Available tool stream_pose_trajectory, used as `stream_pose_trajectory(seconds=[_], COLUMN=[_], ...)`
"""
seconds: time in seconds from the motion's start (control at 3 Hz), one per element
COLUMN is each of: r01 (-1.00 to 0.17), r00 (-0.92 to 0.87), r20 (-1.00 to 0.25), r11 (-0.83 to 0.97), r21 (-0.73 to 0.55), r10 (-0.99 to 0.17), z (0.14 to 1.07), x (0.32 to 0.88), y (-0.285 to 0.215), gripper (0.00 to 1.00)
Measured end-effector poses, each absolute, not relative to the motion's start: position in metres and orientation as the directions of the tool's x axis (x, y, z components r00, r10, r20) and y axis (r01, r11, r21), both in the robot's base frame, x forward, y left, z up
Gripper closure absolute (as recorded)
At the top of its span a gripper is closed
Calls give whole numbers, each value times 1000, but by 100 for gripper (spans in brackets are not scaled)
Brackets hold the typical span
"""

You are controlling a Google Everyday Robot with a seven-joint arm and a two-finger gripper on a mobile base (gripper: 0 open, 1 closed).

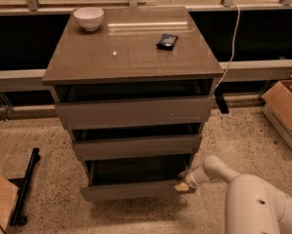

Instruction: Open bottom drawer

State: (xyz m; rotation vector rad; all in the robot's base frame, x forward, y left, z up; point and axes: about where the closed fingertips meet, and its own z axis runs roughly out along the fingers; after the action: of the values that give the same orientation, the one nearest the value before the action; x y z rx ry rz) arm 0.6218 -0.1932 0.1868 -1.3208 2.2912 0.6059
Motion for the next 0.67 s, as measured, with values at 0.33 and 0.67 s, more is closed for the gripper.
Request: stream_pose_trajectory(seconds=[0.33, 0.67], r01=[-860, -762], r00=[-492, -597], r20=[-536, -483], r11=[479, 640], r21=[176, 94], r10=[-686, -640], z=[191, 238], x=[602, 591], y=[-198, -273], gripper=[0, 0])
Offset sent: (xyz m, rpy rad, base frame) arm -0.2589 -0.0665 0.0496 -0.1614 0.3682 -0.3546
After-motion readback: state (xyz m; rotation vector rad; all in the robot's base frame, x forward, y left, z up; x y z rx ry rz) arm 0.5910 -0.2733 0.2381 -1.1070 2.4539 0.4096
